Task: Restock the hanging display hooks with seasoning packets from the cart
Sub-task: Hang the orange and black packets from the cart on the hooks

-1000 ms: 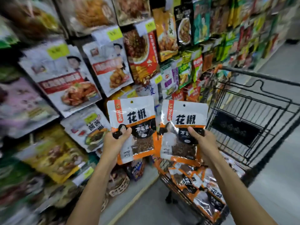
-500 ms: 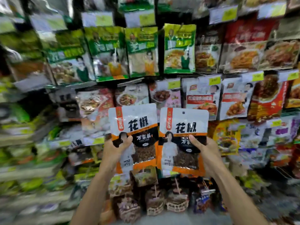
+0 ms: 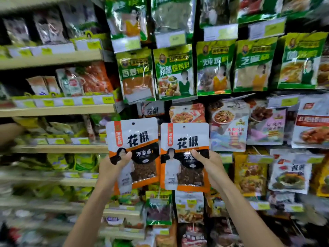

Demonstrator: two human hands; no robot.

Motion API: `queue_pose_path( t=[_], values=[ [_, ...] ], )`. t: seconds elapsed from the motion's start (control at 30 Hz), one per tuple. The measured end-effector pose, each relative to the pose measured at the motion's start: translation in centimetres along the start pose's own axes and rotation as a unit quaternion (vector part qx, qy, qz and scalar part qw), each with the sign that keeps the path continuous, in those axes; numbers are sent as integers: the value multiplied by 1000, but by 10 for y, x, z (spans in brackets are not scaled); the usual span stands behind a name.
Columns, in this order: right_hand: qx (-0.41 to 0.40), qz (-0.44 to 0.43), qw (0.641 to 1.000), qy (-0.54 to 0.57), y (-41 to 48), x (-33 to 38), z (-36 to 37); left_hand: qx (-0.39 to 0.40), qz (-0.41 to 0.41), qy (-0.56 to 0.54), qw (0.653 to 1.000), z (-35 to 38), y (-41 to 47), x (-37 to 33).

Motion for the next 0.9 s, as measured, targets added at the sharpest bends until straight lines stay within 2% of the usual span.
queue_pose_path(
  t=[0.17,0.37,0.57,0.9],
  values=[
    [7,19,1000,-15,45,1,56,-48,3,9,999,-45,20,14],
    [34,13,999,-29,112,0,101,-109,21,40,993,-66,52,29],
    [28,14,999,-8,166,-2,129,-132,38,44,990,-59,92,35],
    [33,-11,999,-5,223,-26,131,-116,61,12,991,-45,131,45]
  ],
)
Point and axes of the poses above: each hand's wrist, its own y-axis towards the middle knuckle, its own z-axis out of the palm, x = y × z, the point moved 3 cm from there along y, towards the middle knuckle, and after that the axes turned 4 degrees about x, right-handed, at the moved point
